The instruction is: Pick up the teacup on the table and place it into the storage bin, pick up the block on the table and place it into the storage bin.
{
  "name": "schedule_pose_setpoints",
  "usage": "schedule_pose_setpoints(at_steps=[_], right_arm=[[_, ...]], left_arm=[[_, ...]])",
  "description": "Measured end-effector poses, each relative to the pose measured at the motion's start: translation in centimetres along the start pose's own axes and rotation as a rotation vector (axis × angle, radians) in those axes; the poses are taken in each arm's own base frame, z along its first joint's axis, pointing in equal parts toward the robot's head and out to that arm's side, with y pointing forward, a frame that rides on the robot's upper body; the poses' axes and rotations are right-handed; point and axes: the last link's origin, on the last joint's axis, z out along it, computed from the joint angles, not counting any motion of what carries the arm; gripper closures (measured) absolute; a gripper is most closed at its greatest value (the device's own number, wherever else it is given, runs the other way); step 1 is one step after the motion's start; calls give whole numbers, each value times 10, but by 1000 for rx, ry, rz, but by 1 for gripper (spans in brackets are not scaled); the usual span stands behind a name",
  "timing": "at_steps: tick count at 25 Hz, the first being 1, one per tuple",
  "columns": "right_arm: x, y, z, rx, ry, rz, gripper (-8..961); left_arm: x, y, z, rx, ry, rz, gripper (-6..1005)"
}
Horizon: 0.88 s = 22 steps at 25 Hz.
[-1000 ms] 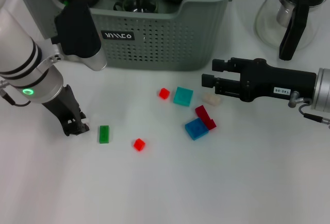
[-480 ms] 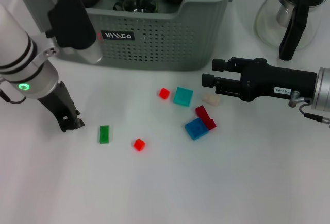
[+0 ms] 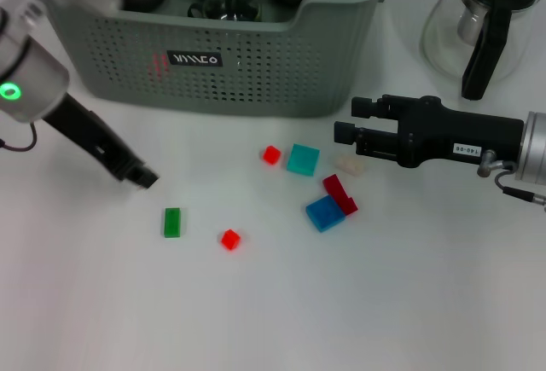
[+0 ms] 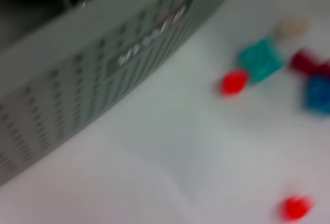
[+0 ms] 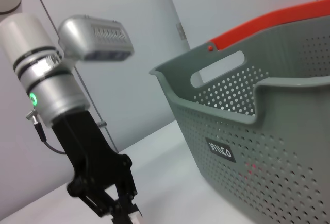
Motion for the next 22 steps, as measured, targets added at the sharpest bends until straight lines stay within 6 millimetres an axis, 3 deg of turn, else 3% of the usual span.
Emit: schedule_pose_setpoints(at_steps=[6,13,18,22], right_arm=[[0,0,0,0,0,1,312],[0,0,0,-1,0,-3,312],[-1,0,1,-4,1,-7,312],[-2,1,2,-9,4,-9,312]], left_arm=[[-4,-1,-18,-321,208,-105,823],[-8,1,-44,-631,534,-98,813],[1,-7,-72,-682,843,-139,805],[22,-27,-93,-617,1013,-241,799]])
